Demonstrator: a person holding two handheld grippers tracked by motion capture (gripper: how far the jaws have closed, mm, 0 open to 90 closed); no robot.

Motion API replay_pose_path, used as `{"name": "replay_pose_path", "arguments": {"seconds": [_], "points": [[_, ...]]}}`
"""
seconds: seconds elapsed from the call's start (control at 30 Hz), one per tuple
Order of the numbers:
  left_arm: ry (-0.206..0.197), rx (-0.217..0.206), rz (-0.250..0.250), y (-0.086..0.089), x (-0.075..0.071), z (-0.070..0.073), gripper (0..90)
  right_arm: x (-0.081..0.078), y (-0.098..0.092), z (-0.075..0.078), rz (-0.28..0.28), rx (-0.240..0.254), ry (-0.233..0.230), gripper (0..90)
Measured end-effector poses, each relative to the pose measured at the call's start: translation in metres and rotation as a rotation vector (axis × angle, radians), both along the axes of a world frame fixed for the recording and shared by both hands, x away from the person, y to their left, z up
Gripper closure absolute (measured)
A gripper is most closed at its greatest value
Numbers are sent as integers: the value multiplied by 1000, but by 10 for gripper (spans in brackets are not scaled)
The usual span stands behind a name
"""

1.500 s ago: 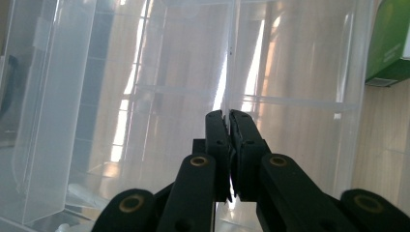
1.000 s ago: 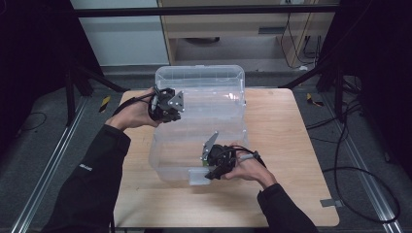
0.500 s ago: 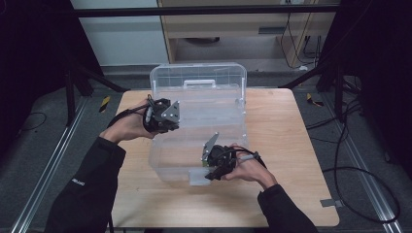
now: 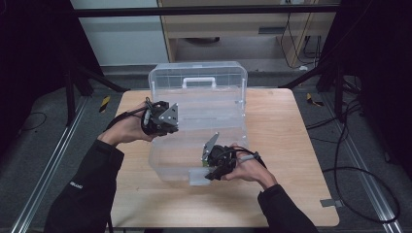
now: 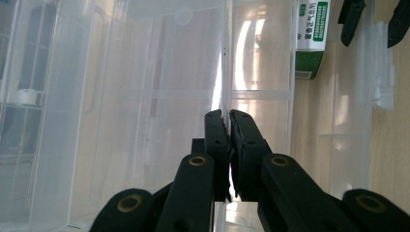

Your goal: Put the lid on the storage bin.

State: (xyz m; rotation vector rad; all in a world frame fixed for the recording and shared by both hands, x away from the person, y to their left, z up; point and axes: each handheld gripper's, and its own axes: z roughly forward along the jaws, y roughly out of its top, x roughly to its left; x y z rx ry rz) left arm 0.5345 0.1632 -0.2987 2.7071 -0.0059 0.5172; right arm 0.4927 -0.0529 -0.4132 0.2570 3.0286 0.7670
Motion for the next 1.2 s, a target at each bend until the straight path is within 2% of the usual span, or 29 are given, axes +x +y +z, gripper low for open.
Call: {"name": "replay_pose_path", "arguments": {"seconds": [0.27, 0.47, 0.5, 0.53, 0.7, 0.97, 1.03, 1.1, 1.2], "points": [[28, -10, 6, 3, -8, -4, 861, -1, 0, 0, -2, 2, -8, 643], [23, -19, 4, 4, -12, -7, 860, -1, -1, 0, 2, 9, -13, 640], [5, -23, -22, 3, -11, -7, 860, -1, -1, 0, 1, 10, -15, 637], [16, -21, -1, 4, -13, -8, 861, -2, 0, 0, -4, 11, -14, 636], [14, -19, -31, 4, -15, -10, 860, -3, -1, 0, -5, 5, -24, 631], [24, -18, -45, 5, -20, -14, 857, -5, 0, 0, -18, 4, -31, 620], [23, -15, -37, 6, -21, -14, 856, -6, 0, 0, -24, 9, -38, 616], [32, -32, -52, 5, -21, -16, 854, -7, 0, 0, -24, 12, -44, 611], [39, -44, -46, 6, -21, -17, 852, -9, -2, 0, -37, 38, -60, 588]]}}
